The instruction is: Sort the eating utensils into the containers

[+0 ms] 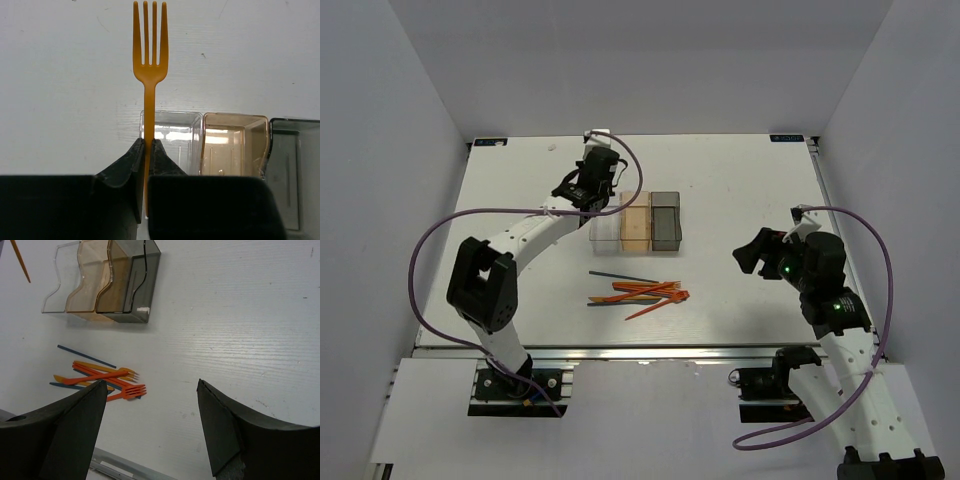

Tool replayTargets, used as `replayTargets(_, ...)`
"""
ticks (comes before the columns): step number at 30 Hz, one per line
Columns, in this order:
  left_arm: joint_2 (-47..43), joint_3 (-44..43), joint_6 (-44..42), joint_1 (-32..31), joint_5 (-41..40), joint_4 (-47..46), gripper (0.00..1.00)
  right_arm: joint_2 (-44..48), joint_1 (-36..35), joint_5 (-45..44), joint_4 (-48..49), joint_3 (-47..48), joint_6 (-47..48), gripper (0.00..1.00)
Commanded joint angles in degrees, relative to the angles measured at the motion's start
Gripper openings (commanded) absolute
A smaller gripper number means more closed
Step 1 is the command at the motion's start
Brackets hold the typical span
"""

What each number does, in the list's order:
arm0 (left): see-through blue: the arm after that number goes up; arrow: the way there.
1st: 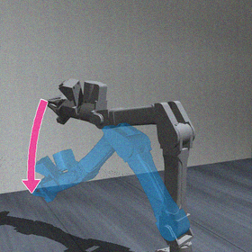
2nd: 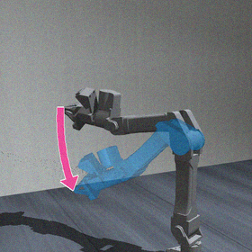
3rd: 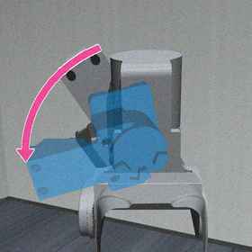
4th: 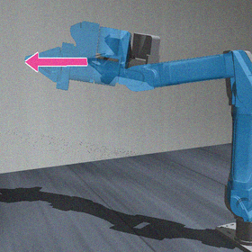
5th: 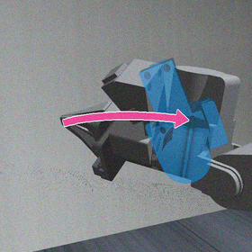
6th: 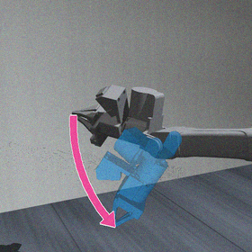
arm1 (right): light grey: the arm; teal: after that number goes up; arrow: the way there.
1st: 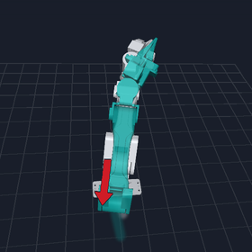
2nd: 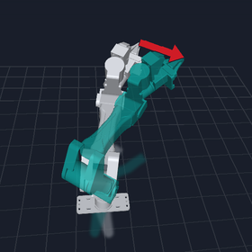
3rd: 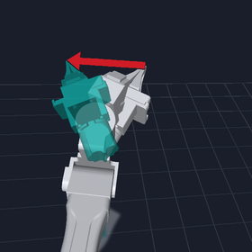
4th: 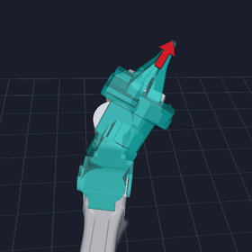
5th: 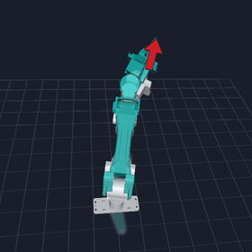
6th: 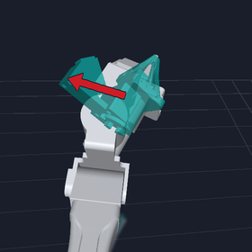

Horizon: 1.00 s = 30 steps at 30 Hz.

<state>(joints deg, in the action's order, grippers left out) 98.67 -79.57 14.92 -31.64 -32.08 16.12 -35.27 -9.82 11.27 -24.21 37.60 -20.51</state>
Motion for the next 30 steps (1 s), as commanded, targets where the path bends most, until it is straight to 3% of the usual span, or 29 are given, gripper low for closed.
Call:
replayTargets(1, -0.68, 1.69, 0.37, 1.57, 2.45, -7.67, 0.00, -0.06, -0.72, 0.07, 1.00, 0.54, 0.91, 0.78)
replayTargets(23, 2.40, 14.44, 7.49, 2.28, 11.42, -18.49, 0.01, -2.70, -2.22, 0.16, 1.71, 0.28, 1.44, 0.78)
replayTargets(26, 2.66, 14.88, 7.49, 2.28, 11.51, -18.14, 0.11, -2.88, -2.39, -0.02, 1.71, 0.28, 1.44, 0.78)
replayTargets(30, 2.05, 14.79, 7.41, 2.28, 10.63, -16.91, 0.44, -2.96, -2.48, -0.28, 1.53, 0.28, 1.44, 0.79)
